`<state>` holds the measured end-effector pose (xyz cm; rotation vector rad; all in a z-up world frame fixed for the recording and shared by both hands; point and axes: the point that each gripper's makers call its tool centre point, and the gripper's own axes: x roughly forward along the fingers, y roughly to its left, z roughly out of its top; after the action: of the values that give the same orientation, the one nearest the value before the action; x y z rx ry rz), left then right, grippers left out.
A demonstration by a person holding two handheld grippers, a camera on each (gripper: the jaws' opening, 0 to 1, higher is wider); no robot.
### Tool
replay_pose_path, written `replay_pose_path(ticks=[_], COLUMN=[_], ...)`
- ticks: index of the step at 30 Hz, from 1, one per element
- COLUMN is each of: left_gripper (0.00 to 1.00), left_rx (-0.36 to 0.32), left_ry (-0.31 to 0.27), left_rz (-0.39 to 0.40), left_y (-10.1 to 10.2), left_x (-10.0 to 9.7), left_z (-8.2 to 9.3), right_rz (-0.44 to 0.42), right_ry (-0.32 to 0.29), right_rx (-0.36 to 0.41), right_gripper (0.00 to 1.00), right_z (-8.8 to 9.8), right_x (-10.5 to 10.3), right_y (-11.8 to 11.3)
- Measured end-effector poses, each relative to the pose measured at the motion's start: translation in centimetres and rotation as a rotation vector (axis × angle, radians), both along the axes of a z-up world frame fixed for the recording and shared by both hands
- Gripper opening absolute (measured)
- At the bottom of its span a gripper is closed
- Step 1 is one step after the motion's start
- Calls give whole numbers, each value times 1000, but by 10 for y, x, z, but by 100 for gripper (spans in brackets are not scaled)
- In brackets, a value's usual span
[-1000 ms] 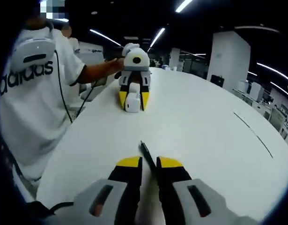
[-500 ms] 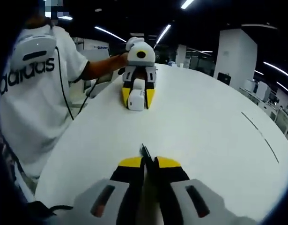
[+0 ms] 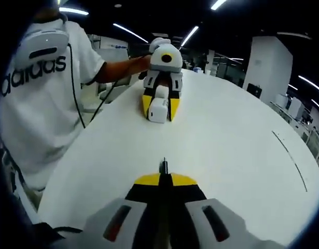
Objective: Plug the desk Type‑C cable into the charger adapter.
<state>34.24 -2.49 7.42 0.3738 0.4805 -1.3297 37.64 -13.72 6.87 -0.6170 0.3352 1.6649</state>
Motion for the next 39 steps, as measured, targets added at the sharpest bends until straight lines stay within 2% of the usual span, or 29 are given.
replay_pose_path(ticks=[5, 9, 19, 29, 39], left_gripper=[27, 27, 27, 27, 27], left_rx=[-1, -3, -10, -12, -14], left_ry=[-2, -3, -4, 1, 1], left_rz=[-4, 0, 6, 26, 32], left_y=[0, 0, -3, -4, -4], left_x=[0, 0, 2, 5, 6], left_z=[0, 0, 1, 1, 1], right_rz=[16, 5, 27, 41, 49], right_ry=[1, 23, 69, 98, 109], right_rx=[1, 33, 48, 50, 42], right_gripper=[2, 2, 2, 2, 2], right_z=[2, 11, 15, 12, 12], right_x=[-6, -10, -25, -36, -41], right_y=[8, 14, 40, 68, 81])
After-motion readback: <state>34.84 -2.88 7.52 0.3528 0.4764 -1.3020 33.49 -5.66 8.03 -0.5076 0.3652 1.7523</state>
